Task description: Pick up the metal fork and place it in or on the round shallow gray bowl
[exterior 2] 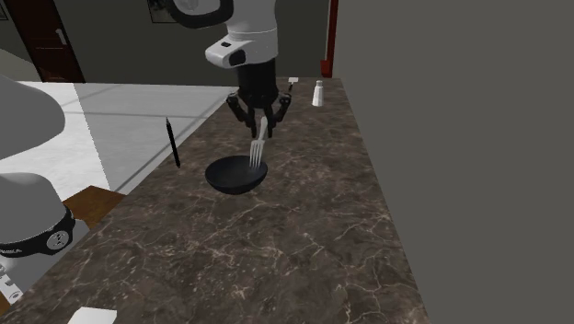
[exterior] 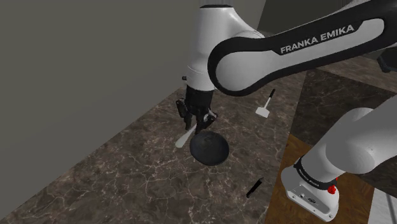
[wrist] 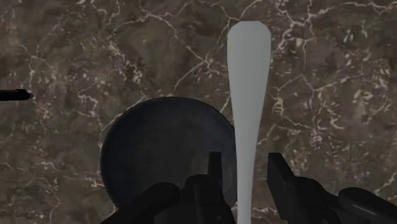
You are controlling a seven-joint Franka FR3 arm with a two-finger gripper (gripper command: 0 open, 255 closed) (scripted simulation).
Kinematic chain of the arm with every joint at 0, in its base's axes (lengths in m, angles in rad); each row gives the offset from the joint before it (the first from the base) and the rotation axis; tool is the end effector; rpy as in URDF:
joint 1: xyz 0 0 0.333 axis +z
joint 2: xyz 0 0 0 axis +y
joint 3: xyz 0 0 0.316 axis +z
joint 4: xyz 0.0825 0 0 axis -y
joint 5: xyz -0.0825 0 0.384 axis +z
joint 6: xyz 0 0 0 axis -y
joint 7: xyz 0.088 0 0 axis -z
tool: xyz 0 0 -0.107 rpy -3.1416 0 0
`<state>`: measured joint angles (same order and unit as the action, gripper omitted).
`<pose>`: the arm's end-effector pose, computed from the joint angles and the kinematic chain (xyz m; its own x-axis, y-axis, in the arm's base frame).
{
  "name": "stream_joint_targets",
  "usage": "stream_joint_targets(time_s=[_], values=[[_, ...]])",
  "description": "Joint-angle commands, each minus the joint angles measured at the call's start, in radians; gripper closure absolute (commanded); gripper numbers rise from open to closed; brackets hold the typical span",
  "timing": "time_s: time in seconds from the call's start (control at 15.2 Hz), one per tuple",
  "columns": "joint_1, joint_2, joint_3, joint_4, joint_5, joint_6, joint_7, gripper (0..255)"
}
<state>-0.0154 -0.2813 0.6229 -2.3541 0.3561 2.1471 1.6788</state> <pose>0.3747 0.2854 0.4218 0.2864 -0.9474 -0.1429 -0.9576 -0.2880 -0.0099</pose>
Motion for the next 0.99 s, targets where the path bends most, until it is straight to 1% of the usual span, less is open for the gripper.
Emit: stream_joint_targets(time_s=[0.0, 0.07, 0.13, 0.79, 0.92], values=[[0.027, -0.090, -0.020, -0.082, 0.055, -0.006, -0.035, 255], [0.042, -0.136, -0.032, -0.120, 0.078, -0.014, -0.048, 255], [0.071, -0.214, -0.051, -0.183, 0.113, -0.032, -0.068, 255], [0.070, -0.126, -0.006, -0.260, 0.131, 0.131, -0.081, 255], [0.069, -0.119, -0.003, -0.264, 0.132, 0.141, -0.082, 255]])
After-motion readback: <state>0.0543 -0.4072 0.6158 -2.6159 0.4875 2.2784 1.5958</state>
